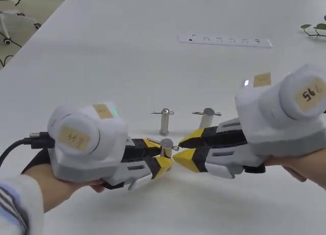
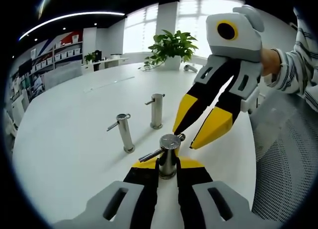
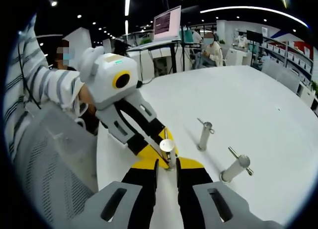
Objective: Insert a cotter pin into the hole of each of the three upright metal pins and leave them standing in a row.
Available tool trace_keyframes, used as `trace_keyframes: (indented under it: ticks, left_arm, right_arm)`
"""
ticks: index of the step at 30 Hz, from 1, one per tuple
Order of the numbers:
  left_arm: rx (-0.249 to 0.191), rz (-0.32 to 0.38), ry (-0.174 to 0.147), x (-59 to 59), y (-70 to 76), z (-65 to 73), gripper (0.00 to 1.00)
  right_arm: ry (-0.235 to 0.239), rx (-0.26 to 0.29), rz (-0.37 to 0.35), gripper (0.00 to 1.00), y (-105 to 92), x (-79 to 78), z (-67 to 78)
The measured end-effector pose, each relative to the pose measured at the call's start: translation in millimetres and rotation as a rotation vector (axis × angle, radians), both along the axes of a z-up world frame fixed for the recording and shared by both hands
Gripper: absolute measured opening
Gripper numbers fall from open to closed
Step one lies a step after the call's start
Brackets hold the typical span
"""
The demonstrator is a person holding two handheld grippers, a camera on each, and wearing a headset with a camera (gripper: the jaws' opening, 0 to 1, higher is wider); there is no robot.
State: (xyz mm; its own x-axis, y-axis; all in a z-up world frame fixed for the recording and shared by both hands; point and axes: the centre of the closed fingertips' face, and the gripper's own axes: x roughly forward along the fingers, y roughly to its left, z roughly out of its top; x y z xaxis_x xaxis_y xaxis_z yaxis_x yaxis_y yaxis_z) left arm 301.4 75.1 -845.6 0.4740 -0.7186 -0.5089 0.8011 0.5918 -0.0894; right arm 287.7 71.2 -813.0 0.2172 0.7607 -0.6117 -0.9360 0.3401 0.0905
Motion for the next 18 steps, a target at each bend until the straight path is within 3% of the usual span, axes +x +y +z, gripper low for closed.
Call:
trace_keyframes:
  ticks: [8,15,18]
  left_arm:
    - [0.039,-0.025,0.0,-5.1,2.2,-7.1,0.17]
    - [0.063,-0.013,-0.001,-7.7,12.0,-10.3,0.49]
    - [0.055,0.012,-0.002,-7.7,18.8,-9.6,0.53]
  right_arm:
    - [-0.009,0.014,-0.008,0.17,8.3,4.2,-1.5]
    - [-0.015,0.016,-0.009,0.2,12.8,5.7,-4.8]
    - [-0.017,0.02,-0.006,0.2,15.6,5.5,-4.8]
